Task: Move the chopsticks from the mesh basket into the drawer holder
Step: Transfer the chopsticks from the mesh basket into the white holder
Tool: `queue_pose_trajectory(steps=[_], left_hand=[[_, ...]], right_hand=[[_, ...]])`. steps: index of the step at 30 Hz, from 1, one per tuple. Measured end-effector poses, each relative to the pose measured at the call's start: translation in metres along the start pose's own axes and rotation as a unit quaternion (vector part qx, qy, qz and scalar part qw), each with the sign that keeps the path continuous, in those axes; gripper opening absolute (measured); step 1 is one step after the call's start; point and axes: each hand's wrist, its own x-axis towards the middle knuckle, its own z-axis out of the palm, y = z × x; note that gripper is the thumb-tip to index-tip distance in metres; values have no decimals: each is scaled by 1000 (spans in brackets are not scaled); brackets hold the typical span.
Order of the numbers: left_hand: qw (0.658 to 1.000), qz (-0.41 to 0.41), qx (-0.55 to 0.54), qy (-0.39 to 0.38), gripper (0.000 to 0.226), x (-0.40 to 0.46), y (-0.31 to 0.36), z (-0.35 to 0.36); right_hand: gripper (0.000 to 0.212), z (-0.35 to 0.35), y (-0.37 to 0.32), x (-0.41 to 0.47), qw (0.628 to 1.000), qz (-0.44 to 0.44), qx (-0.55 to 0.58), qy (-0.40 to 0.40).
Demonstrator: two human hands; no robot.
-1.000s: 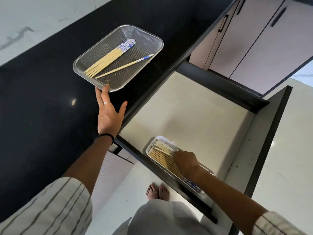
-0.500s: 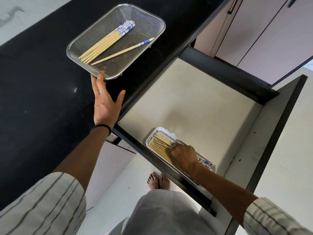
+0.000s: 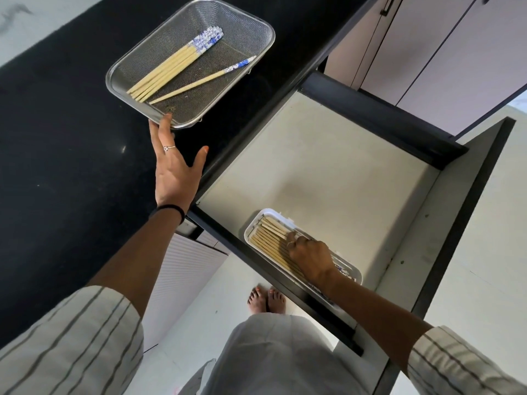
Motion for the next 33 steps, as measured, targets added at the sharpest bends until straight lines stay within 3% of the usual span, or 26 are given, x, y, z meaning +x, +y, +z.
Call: queue_pose_trajectory(steps=[9,13,18,26,33], left_hand=[[1000,8,-3,-1,76,0,0,0],[1000,5,-3,-1,76,1,0,0],[1000,6,-9,-5,75,0,1,-1],[1000,10,-14,-3,74,0,2,-2],[1000,9,-6,-4,74,0,4,-3]], right_hand=[[50,2,7,-14,997,-7,72,-26],[56,13,20,-27,992,-74,98,-35],[62,31,36,-36,986,-156,40,-46],[46,29,23,-41,991,-93,69,-62],[45,28,17,-49,992,-36,114,-45]])
